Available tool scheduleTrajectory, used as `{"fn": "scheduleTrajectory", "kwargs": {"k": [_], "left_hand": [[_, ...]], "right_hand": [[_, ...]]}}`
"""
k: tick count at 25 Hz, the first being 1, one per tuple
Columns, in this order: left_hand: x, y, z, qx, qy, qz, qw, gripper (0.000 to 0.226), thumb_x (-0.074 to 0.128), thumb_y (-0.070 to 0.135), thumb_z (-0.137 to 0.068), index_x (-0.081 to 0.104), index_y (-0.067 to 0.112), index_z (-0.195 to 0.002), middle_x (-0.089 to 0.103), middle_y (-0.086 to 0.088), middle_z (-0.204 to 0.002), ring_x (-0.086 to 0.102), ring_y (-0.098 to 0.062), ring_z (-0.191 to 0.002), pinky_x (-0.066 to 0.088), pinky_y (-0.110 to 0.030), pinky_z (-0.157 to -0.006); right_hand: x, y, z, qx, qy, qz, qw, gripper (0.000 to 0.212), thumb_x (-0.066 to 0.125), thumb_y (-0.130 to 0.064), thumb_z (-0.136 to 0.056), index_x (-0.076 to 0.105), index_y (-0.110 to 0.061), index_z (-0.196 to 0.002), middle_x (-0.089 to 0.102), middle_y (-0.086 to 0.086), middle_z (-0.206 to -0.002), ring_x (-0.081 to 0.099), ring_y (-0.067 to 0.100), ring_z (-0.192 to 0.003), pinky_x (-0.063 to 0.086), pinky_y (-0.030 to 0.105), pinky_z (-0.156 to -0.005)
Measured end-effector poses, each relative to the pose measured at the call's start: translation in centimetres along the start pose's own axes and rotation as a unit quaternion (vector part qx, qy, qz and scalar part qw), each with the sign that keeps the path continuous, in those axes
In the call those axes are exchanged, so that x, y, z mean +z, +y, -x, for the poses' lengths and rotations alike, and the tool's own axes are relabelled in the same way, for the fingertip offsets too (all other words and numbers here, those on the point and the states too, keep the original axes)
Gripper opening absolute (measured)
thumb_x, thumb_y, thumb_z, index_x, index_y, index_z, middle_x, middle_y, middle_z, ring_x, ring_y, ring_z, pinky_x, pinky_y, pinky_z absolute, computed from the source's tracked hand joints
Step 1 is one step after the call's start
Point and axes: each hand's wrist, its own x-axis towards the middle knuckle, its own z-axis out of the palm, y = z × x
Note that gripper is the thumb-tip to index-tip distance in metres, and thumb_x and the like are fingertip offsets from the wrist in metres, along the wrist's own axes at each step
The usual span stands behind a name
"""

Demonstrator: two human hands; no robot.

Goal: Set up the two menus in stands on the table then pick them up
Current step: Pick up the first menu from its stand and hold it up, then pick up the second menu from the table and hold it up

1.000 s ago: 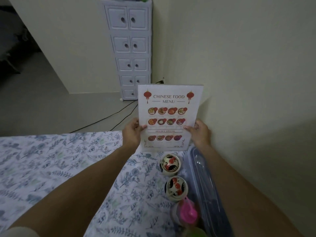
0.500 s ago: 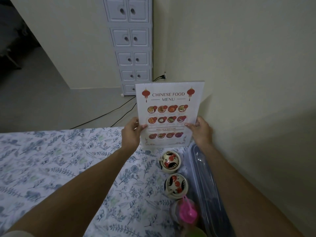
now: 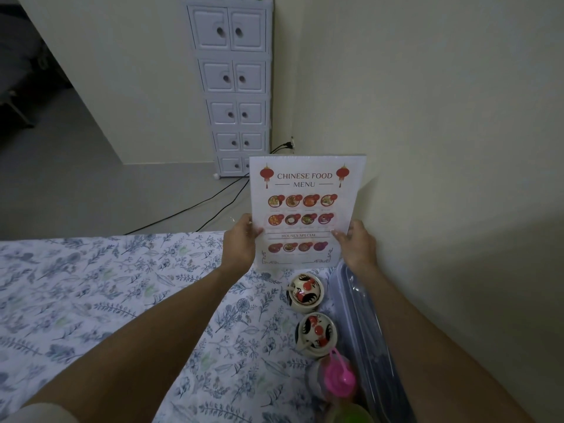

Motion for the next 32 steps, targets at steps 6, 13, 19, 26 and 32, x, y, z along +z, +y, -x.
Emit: {"fn": "scheduleTrajectory", "kwargs": {"k": [6, 13, 19, 26, 32], "left_hand": [[-2.0, -1.5, 1.2, 0.022, -0.095, -0.356, 0.929, 0.071, 0.043, 0.035, -0.098, 0.008, 0.008, -0.153, 0.004, -0.015, -0.164, -0.005, -0.038, -0.15, 0.001, -0.053, -0.12], [-7.5, -1.1, 5.2, 0.104, -0.157, -0.489, 0.852, 0.089, 0.028, 0.064, -0.091, 0.0, 0.007, -0.154, -0.005, -0.013, -0.164, -0.011, -0.03, -0.151, -0.008, -0.049, -0.12], [-13.5, -0.5, 11.8, 0.127, -0.156, -0.46, 0.865, 0.092, 0.03, 0.066, -0.09, 0.003, 0.006, -0.154, 0.0, -0.011, -0.165, -0.007, -0.027, -0.152, -0.008, -0.045, -0.121], [-23.6, -3.1, 24.1, 0.156, -0.142, -0.448, 0.869, 0.091, 0.029, 0.065, -0.09, 0.001, 0.007, -0.154, -0.006, -0.01, -0.165, -0.014, -0.027, -0.151, -0.011, -0.045, -0.12], [-33.5, -7.9, 35.4, 0.165, -0.122, -0.403, 0.892, 0.086, 0.032, 0.06, -0.093, 0.0, 0.008, -0.154, -0.007, -0.008, -0.165, -0.015, -0.025, -0.151, -0.011, -0.043, -0.121]], "right_hand": [[-0.8, -0.5, 2.9, -0.032, -0.039, 0.216, 0.975, 0.06, 0.063, -0.04, -0.085, 0.041, -0.005, -0.129, 0.052, 0.018, -0.132, 0.047, 0.035, -0.121, 0.041, 0.049, -0.104], [-1.8, -4.0, 9.1, -0.058, -0.111, 0.369, 0.921, 0.087, 0.038, -0.065, -0.088, 0.008, -0.015, -0.154, 0.003, 0.012, -0.165, -0.001, 0.034, -0.151, -0.003, 0.054, -0.122], [-1.6, -7.8, 17.9, -0.09, -0.069, 0.37, 0.922, 0.088, 0.035, -0.068, -0.087, 0.011, -0.016, -0.153, 0.007, 0.011, -0.165, 0.002, 0.033, -0.151, -0.003, 0.052, -0.122], [1.2, -10.6, 34.2, -0.12, -0.028, 0.326, 0.937, 0.088, 0.037, -0.068, -0.086, 0.015, -0.015, -0.152, 0.016, 0.009, -0.163, 0.012, 0.034, -0.15, 0.011, 0.055, -0.121], [6.9, -12.3, 48.8, -0.15, -0.021, 0.323, 0.934, 0.086, 0.036, -0.069, -0.087, 0.02, -0.015, -0.152, 0.017, 0.01, -0.163, 0.011, 0.032, -0.151, 0.012, 0.053, -0.121]]}}
